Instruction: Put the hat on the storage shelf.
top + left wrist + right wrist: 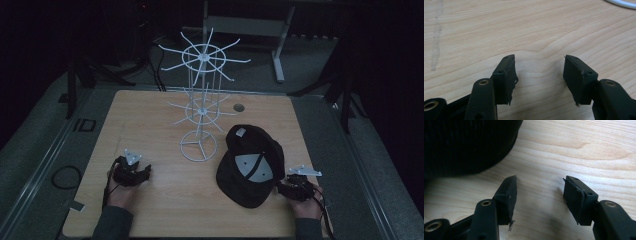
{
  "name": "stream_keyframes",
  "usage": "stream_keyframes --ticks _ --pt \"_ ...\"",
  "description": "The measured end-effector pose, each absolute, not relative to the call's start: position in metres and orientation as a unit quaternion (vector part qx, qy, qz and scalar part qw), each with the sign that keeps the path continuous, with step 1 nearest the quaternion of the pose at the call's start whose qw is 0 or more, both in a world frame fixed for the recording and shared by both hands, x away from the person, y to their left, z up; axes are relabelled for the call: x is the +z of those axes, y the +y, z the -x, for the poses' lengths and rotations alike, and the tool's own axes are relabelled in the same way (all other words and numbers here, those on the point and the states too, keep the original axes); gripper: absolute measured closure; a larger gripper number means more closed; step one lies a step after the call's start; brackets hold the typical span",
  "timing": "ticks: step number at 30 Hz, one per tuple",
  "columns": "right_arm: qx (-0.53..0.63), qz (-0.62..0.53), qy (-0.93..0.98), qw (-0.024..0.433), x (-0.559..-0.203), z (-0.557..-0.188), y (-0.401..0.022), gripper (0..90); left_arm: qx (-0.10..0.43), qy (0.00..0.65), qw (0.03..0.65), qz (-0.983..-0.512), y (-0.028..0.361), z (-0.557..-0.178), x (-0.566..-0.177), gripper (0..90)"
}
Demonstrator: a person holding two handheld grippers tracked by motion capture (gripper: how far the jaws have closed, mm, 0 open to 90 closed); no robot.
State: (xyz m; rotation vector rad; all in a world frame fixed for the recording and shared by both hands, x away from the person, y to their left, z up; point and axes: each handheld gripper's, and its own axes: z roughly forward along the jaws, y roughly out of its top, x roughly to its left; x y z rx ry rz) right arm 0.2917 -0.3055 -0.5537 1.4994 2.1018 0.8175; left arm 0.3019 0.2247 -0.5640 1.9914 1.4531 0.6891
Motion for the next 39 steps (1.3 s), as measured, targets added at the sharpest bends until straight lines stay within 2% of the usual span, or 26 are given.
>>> stream_keyframes --ticks 7,17,39 --pt "0.278 -0.546 0.764 0.204 -0.550 -0.290 -0.302 45.4 0.272 0.538 0.288 -0.744 0.224 -0.301 -0.566 42.5" --pt "0.295 -0.525 0.781 0.167 -0.548 -0.281 -0.297 48.4 0.247 0.556 0.306 -0.733 0.231 -0.303 -0.567 40.6" --pt "0.358 -0.491 0.782 0.137 -0.519 -0.244 -0.289 42.6 0.236 0.557 0.316 -0.730 0.232 -0.303 -0.568 40.0"
